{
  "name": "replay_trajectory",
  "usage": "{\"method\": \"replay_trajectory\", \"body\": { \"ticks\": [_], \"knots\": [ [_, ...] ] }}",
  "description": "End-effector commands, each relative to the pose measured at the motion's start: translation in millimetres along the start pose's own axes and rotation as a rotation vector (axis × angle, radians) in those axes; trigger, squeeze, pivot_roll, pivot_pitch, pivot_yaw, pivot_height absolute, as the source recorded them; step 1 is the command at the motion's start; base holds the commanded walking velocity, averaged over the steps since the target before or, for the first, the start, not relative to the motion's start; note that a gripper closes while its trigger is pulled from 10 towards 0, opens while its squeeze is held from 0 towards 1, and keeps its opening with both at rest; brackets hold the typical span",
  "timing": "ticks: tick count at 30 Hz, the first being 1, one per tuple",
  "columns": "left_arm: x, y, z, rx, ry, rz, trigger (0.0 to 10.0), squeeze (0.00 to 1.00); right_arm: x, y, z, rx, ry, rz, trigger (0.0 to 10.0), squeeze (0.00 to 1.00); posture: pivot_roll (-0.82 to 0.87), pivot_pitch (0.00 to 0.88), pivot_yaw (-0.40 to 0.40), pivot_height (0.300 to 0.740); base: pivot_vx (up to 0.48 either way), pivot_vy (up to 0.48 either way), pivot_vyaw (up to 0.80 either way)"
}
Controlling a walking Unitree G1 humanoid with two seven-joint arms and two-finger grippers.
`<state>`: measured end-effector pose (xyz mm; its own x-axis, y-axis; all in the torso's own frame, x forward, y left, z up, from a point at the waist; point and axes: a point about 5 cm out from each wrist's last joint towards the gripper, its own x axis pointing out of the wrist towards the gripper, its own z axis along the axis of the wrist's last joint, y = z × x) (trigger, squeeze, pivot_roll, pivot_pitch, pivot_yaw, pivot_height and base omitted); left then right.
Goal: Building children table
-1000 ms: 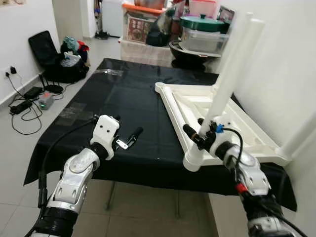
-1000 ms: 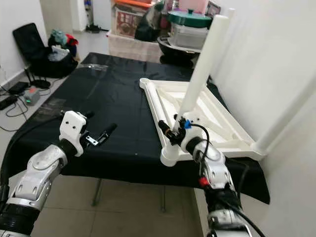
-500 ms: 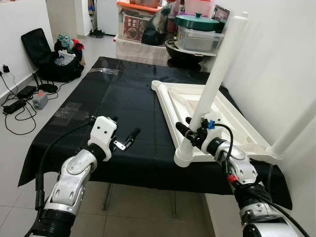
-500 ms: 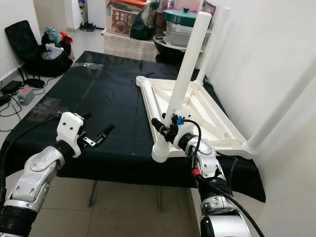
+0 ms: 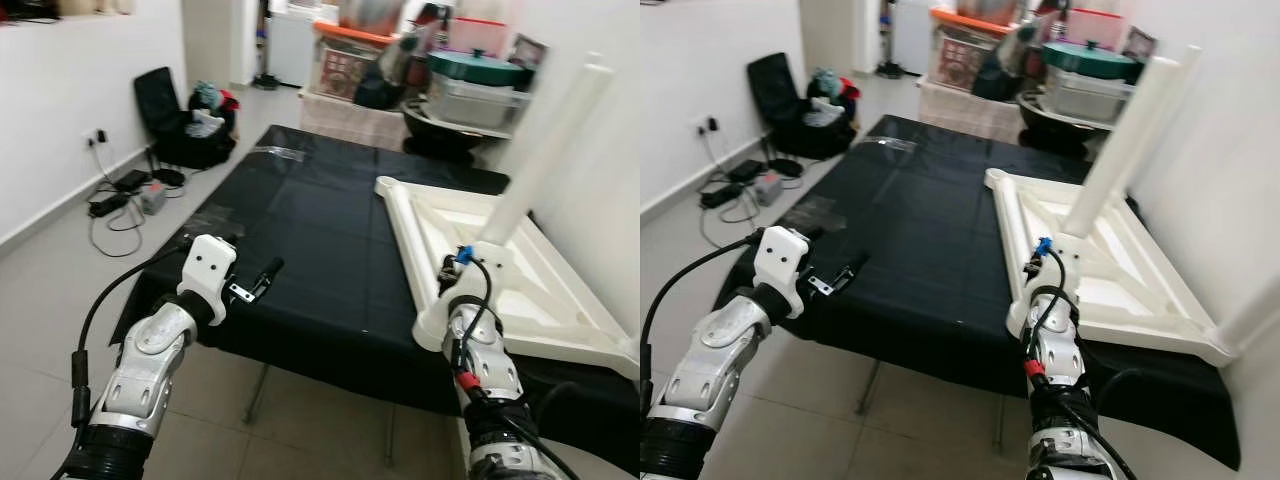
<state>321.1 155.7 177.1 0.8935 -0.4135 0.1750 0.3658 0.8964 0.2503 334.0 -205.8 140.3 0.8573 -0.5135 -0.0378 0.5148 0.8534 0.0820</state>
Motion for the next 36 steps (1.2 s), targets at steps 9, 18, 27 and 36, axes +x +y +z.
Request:
{"method": "replay_trajectory", "body": {
  "ticks": [9,18,27,36],
  "knots": [
    [3.6,-8.8,0,-0.006,0.0,-0.025,10.0,0.0,-4.3,10.1,10,-0.037,-0.047,0.038,10.0,1.0,0.12,0.0,-0.157,0.74,0.0,0.0,0.0],
    [1.7,-4.7,0,-0.004,0.004,-0.018,10.0,0.0,-1.5,17.4,38,0.027,-0.169,0.176,10.0,0.0,0.11,0.0,-0.149,0.74,0.0,0.0,0.0],
    [5.0,-2.4,4,0.003,-0.009,-0.036,10.0,0.0,-11.9,34.7,37,-0.097,-0.169,0.952,10.0,0.0,0.11,0.0,-0.143,0.74,0.0,0.0,0.0],
    [4.4,-2.5,5,0.01,-0.015,-0.03,10.0,0.0,-13.1,53.3,23,-0.185,-0.126,1.071,3.4,0.0,0.13,0.0,-0.156,0.74,0.0,0.0,0.0]
  ]
}}
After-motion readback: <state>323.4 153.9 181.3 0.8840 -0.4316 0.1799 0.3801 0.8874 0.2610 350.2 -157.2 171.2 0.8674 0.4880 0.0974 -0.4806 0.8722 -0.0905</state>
